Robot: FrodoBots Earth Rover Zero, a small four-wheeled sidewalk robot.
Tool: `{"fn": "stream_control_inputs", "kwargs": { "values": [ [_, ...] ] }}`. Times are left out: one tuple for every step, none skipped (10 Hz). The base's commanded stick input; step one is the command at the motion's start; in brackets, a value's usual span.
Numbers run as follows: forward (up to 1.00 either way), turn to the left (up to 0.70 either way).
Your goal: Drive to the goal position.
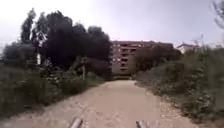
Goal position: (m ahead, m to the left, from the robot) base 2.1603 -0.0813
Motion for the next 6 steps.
{"fn": "stream_control_inputs", "kwargs": {
  "values": [
    [0.85, 0.00],
    [0.85, 0.00],
    [0.85, 0.00],
    [0.85, 0.00],
    [0.85, 0.00],
    [0.85, 0.00]
  ]
}}
